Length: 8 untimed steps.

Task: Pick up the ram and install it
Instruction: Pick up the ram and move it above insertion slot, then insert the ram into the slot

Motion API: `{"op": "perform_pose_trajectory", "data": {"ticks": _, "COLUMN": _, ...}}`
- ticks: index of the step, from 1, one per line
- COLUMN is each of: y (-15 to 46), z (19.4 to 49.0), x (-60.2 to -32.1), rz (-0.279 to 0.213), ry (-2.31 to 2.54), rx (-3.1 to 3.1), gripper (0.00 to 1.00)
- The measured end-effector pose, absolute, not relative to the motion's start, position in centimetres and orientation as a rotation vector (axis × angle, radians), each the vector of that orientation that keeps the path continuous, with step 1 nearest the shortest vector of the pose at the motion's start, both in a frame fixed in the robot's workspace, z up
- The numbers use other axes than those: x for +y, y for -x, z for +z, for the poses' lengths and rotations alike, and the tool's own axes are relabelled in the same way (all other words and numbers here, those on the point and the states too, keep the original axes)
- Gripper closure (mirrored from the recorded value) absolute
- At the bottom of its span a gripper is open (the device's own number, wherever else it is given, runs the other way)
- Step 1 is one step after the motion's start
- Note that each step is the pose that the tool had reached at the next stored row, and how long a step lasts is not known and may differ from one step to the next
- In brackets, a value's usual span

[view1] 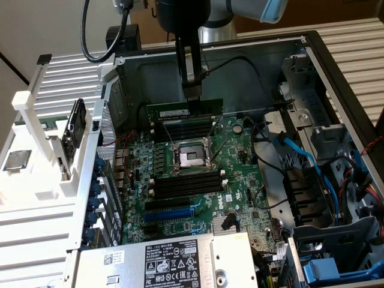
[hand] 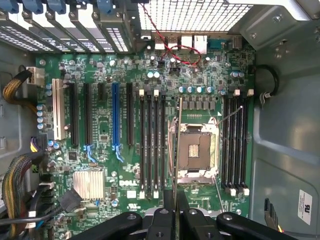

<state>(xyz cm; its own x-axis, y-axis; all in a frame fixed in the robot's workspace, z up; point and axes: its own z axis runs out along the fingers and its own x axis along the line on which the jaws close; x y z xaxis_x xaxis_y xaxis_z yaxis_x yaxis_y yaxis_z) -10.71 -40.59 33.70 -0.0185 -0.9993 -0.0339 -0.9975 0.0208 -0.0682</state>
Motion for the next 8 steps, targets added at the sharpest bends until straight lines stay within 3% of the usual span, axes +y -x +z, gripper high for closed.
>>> {"op": "perform_pose_trajectory", "data": {"ticks": 8, "y": 10.71, "z": 33.70, "x": -40.59, "rz": -0.038, "ry": 2.149, "rx": 2.192, "gripper": 0.87}}
